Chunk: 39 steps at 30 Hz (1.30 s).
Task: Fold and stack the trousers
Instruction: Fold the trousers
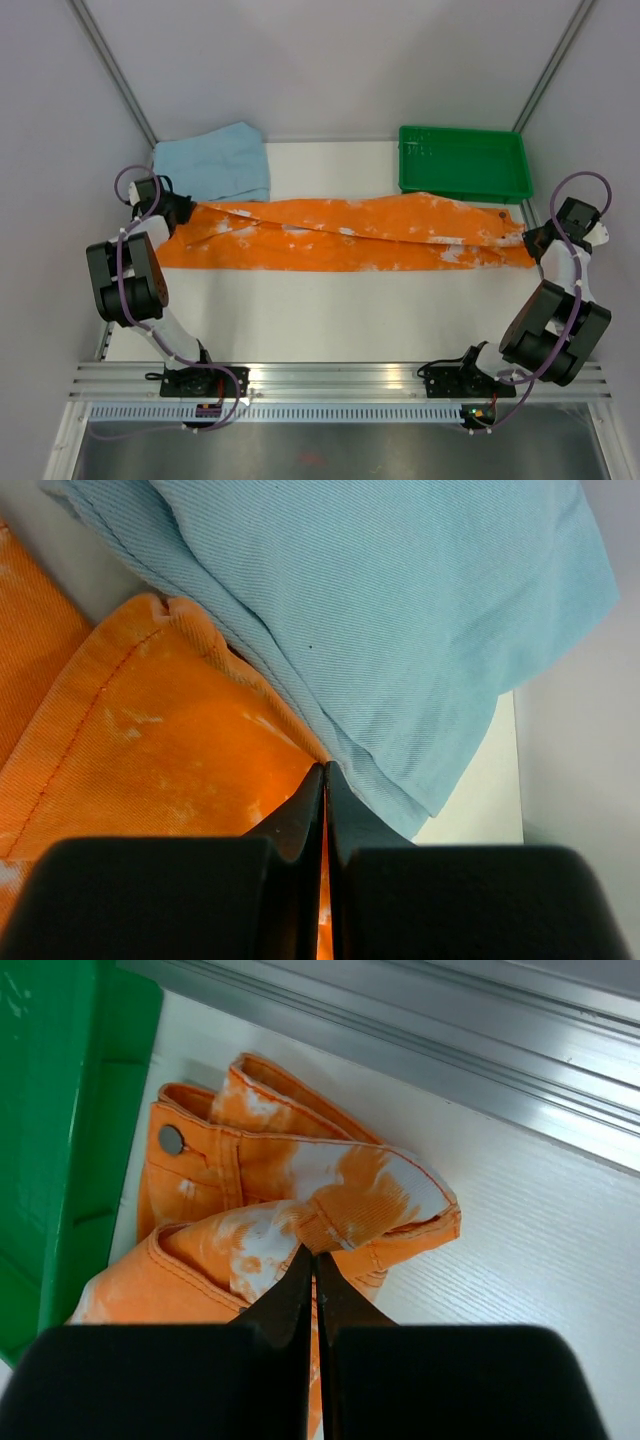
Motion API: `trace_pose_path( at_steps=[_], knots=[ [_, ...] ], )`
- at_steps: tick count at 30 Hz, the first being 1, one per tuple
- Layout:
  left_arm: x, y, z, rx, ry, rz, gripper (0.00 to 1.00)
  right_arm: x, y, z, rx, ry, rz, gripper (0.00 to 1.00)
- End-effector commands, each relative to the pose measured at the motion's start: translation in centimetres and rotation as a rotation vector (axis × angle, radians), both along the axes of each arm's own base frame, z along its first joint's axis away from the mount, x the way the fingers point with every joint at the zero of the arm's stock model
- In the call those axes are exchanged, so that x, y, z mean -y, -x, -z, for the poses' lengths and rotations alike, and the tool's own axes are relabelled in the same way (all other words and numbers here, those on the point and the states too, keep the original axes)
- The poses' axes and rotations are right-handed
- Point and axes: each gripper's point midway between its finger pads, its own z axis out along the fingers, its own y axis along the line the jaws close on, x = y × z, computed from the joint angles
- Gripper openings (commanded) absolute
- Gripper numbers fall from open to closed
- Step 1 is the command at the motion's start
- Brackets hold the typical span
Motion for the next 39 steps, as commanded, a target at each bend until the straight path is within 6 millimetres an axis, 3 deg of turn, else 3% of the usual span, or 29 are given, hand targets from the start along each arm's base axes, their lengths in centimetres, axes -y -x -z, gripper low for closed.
trace_pose_path(
  at_steps=[1, 7, 9, 10, 12, 13, 14, 21, 22, 24, 25, 26, 27, 28, 29, 30, 32, 36, 39],
  knots=[
    [-0.8, -0.3, -2.6, 0.051, -0.057, 0.017, 0.02, 1.9, -2.0, -4.0, 0.102, 0.119, -0.027, 0.00],
    [-1.3, -1.3, -5.2, 0.082, -0.089, 0.026, 0.02, 2.2, -5.7, -7.2, 0.206, 0.126, -0.122, 0.00],
    [-1.7, -2.2, -6.7, 0.103, -0.128, 0.044, 0.02, 2.8, -7.4, -8.2, 0.221, 0.125, -0.154, 0.00],
    [-2.0, -3.3, -8.6, 0.141, -0.155, 0.056, 0.02, 3.2, -8.2, -9.5, 0.236, 0.138, -0.163, 0.00],
    [-1.9, -4.0, -9.6, 0.144, -0.216, 0.129, 0.02, 3.5, -9.3, -8.9, 0.231, 0.113, -0.181, 0.00],
    [-1.6, -4.7, -9.2, 0.136, -0.230, 0.181, 0.02, 3.8, -10.1, -9.9, 0.252, 0.120, -0.188, 0.00],
    [-2.0, -5.5, -10.6, 0.146, -0.288, 0.221, 0.02, 3.8, -10.7, -9.0, 0.246, 0.098, -0.202, 0.00],
    [-2.5, -6.6, -11.7, 0.166, -0.421, 0.314, 0.02, 4.6, -14.8, -9.3, 0.310, 0.093, -0.301, 0.00],
    [-2.1, -6.7, -12.2, 0.186, -0.424, 0.336, 0.02, 4.9, -15.8, -10.5, 0.347, 0.117, -0.323, 0.00],
    [-2.1, -6.7, -12.6, 0.200, -0.435, 0.344, 0.02, 4.6, -17.3, -10.3, 0.375, 0.092, -0.377, 0.00],
    [-2.1, -6.7, -12.7, 0.200, -0.440, 0.343, 0.02, 4.8, -18.6, -12.2, 0.425, 0.114, -0.407, 0.00],
    [-2.2, -6.7, -12.9, 0.200, -0.443, 0.339, 0.02, 4.1, -19.6, -11.2, 0.431, 0.069, -0.452, 0.00],
    [-2.2, -6.6, -13.1, 0.199, -0.443, 0.336, 0.02, 4.0, -20.4, -11.5, 0.445, 0.059, -0.475, 0.00],
    [-2.3, -6.5, -13.0, 0.192, -0.446, 0.333, 0.02, 4.0, -21.6, -13.6, 0.479, 0.080, -0.507, 0.00],
    [-2.3, -6.3, -13.1, 0.190, -0.447, 0.327, 0.02, 3.2, -23.0, -13.9, 0.489, 0.075, -0.554, 0.00],
    [-2.4, -6.2, -13.2, 0.188, -0.451, 0.321, 0.02, 2.7, -23.4, -13.0, 0.478, 0.059, -0.564, 0.00],
    [-2.6, -5.8, -13.1, 0.173, -0.452, 0.311, 0.02, 1.6, -24.8, -14.0, 0.487, 0.099, -0.607, 0.00],
    [-3.2, -5.1, -14.3, 0.183, -0.469, 0.303, 0.02, 0.8, -25.2, -14.4, 0.467, 0.140, -0.614, 0.00],
    [-3.6, -4.4, -14.8, 0.183, -0.481, 0.309, 0.02, 0.4, -24.3, -14.1, 0.450, 0.165, -0.637, 0.00]
  ],
)
